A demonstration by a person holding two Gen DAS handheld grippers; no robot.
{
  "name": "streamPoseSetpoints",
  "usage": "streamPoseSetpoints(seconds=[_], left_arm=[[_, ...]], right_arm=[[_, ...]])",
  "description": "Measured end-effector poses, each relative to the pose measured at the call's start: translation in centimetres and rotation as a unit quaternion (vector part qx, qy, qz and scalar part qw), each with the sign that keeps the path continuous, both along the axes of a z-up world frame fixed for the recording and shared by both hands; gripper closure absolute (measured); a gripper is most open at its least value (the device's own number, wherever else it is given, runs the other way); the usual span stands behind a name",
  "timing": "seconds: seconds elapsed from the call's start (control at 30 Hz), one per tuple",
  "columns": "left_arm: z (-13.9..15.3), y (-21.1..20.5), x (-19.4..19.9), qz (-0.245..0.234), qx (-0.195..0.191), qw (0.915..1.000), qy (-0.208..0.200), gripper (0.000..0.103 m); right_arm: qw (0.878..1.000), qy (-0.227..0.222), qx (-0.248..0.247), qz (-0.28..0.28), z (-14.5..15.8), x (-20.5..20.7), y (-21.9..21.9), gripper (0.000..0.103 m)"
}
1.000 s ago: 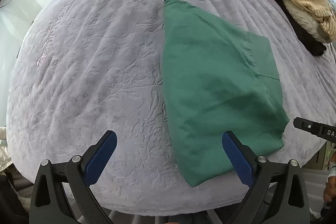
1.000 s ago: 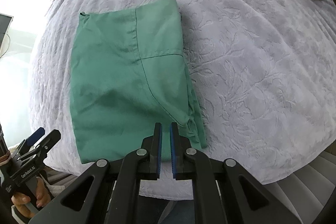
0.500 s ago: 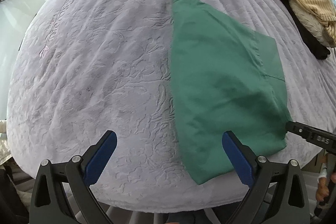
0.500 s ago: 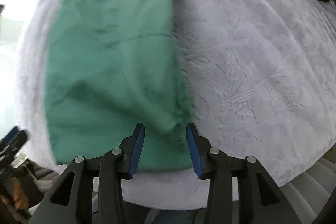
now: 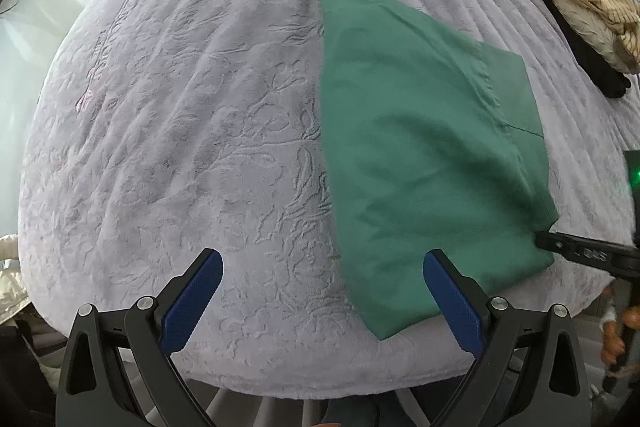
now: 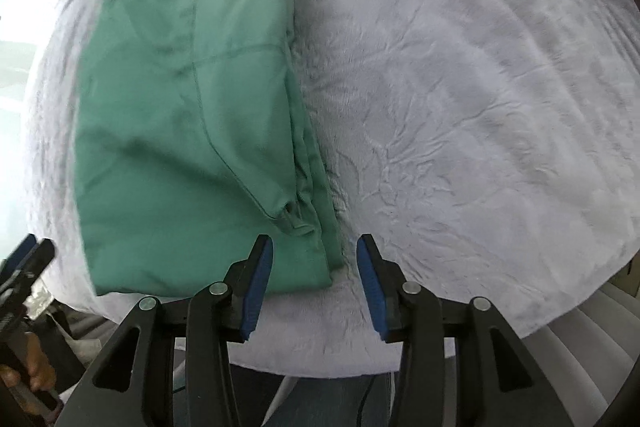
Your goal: Fold large clothes
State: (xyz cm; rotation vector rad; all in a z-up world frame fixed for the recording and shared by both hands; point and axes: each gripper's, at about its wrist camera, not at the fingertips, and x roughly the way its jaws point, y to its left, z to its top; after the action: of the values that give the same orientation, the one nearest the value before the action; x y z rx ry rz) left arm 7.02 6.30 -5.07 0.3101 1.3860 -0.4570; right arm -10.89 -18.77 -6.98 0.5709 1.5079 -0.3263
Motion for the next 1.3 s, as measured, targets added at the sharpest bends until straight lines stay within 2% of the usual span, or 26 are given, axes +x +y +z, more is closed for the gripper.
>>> streamPoseSetpoints(seconds=[0.13,0.27,0.37,0.43,0.47,0.57,0.6,0.9,1.3], left_arm=[[0.3,-0.7,-0.1,-0.004,-0.006,1.0000,-0.002,0.002],[0.8,-1.3,-0.1,-0.013,-0.010,0.9998,-0.006,0.002],[1.2,-1.6,0.1,-0.013,-0.012,0.9998,-0.009,0.002],[1.5,-1.6,0.2,-0.010,-0.010,0.9998,-0.013,0.002],[1.6,-1.6,0.3,-0.008,-0.011,0.9998,-0.015,0.002],[1.9,-1.7,0.6,-0.001,-0.008,0.9998,-0.017,0.002],[1.9,-1.7,0.7,0.003,-0.009,0.9998,-0.018,0.002],[2.5,-1.9,1.1,0.006,-0.010,0.9994,-0.033,0.001],[2.5,-2.6,1.1,-0.002,-0.006,0.9992,-0.040,0.001]], right_arm=[[1.000,-0.027,-0.008,-0.005,2.4,1.0,0.4,0.056],[0.999,-0.047,-0.019,0.006,4.1,2.4,1.1,0.041],[0.998,-0.054,-0.034,0.012,4.9,3.1,2.0,0.041],[0.998,-0.050,-0.047,0.015,5.0,3.6,2.1,0.034],[0.997,-0.048,-0.052,0.014,5.0,3.8,2.4,0.023],[0.997,-0.053,-0.059,0.006,5.5,3.7,2.7,0.020],[0.997,-0.052,-0.063,0.004,5.6,3.6,2.8,0.017],[0.991,-0.062,-0.121,0.016,7.2,4.0,3.3,0.016],[0.986,-0.066,-0.151,0.033,8.0,4.5,4.7,0.016]])
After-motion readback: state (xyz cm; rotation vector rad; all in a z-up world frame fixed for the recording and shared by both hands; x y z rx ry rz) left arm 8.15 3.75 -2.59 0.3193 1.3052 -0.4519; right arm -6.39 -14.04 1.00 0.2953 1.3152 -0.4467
